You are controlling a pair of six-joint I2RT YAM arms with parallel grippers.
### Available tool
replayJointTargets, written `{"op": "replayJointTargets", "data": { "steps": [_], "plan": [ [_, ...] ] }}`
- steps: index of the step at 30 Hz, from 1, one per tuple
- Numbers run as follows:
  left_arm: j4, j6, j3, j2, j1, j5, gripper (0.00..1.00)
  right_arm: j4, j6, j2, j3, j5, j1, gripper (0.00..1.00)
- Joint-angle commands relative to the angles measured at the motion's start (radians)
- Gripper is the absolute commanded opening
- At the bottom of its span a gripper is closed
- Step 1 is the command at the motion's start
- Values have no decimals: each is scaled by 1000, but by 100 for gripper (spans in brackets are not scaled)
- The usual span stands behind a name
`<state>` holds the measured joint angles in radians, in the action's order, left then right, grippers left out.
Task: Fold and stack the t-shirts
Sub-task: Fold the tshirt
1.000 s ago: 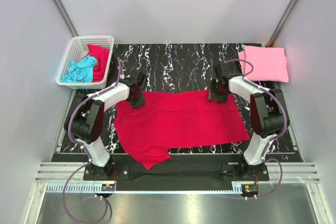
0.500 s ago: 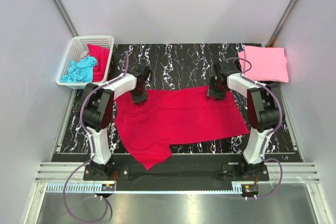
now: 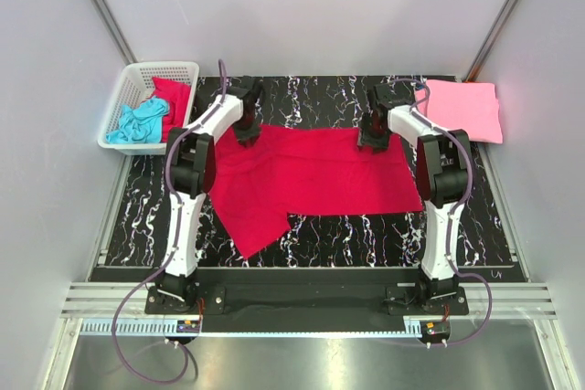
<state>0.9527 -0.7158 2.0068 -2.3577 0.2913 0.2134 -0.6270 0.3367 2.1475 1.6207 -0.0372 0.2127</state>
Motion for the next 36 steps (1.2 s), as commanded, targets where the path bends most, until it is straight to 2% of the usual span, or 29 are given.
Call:
{"op": "replayJointTargets", "data": {
  "steps": [1,6,9,11,16,17,24,27,30,36],
  "plan": [
    [40,32,159,-83,-53,-22,29,-49,-30,63,93,-12,-36,52],
    [37,45,185,-77,-95,-17,29,-63,-50,61,139,-26,-58,52],
    [-24,58,106,15,-107,23,29,-65,-56,23,125,-47,-72,51],
    [-101,61,-43,149,-116,32,29,-62,-59,-26,108,-62,-82,51],
    [-454,33,-466,478,-155,-9,31,-63,-57,-164,22,-52,-88,51],
    [-485,26,-508,571,-156,-14,31,-62,-53,-185,5,-47,-88,51],
    [-534,-60,-798,813,-146,-206,31,-17,8,-368,-243,26,-87,52],
    [-578,-80,-931,838,-132,-314,31,13,25,-429,-335,36,-87,52],
    [-617,-105,-992,822,-124,-400,31,36,33,-468,-404,74,-85,52],
    [-759,-165,-1039,732,-101,-477,28,78,62,-531,-501,123,-82,52]
  ]
}}
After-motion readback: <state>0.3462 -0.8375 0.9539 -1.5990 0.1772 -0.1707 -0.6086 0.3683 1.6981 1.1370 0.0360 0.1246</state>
